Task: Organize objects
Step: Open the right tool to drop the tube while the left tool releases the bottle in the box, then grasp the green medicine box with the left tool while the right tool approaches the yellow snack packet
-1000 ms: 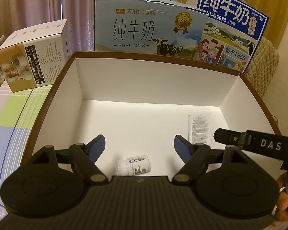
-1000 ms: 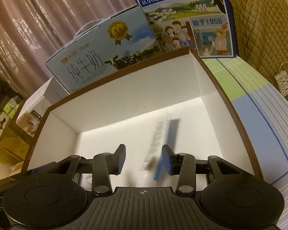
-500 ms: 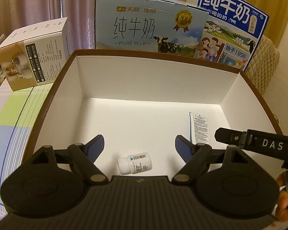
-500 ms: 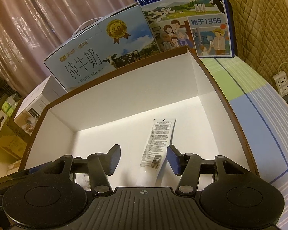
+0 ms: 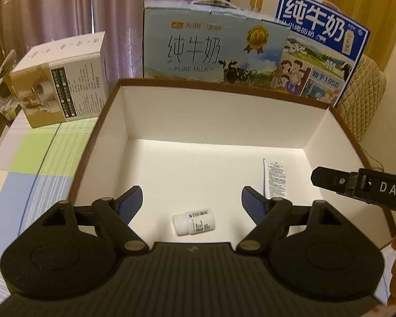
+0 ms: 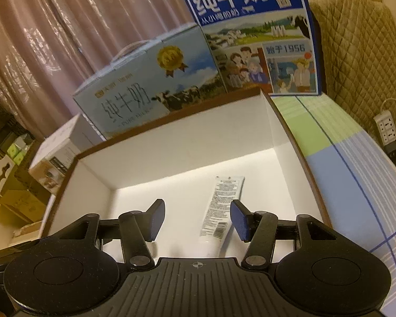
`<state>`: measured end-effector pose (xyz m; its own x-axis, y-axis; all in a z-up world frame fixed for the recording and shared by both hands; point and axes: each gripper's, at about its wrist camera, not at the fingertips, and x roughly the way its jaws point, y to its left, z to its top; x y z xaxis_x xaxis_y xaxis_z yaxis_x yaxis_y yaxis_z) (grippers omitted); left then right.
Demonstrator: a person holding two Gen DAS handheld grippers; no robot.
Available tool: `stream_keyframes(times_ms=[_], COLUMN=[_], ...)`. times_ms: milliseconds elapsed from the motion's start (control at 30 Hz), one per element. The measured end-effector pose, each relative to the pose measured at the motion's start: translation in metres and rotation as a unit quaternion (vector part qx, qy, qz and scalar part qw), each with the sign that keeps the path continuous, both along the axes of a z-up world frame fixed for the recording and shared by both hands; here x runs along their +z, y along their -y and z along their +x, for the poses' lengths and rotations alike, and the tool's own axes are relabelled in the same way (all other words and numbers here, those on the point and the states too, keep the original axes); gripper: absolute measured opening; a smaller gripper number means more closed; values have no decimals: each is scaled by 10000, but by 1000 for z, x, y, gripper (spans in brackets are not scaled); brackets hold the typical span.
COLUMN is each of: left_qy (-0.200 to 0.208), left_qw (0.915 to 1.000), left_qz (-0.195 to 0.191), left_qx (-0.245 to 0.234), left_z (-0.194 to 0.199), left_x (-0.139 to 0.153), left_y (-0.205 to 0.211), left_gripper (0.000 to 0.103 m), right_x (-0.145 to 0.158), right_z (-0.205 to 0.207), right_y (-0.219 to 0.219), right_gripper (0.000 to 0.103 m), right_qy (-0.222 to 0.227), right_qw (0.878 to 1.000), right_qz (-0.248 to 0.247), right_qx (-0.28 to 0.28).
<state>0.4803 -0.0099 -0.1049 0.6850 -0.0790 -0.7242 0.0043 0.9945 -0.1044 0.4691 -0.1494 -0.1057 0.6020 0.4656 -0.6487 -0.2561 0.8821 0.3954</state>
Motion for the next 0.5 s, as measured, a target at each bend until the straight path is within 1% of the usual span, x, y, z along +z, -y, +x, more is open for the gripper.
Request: stream_keyframes(times_ms=[200,367,500], left_qy=[103,197,210], left_qw=[9999,9997,9994], left_qz=[58,173,224], left_qx=[-8,-34,-137], left_z=[-25,-62,-95], left_x=[33,61,71], left_y=[-1,-4,-7], left_gripper=[79,79,79], right_x=[31,54,66], right_z=[-28,-60,-86], right_y=[10,32,50], right_gripper=[52,52,52], right_qy=[203,303,406], right_qw=[9996,9989,9983], right_qz=[107,290,369], right_qx=[161,186,183])
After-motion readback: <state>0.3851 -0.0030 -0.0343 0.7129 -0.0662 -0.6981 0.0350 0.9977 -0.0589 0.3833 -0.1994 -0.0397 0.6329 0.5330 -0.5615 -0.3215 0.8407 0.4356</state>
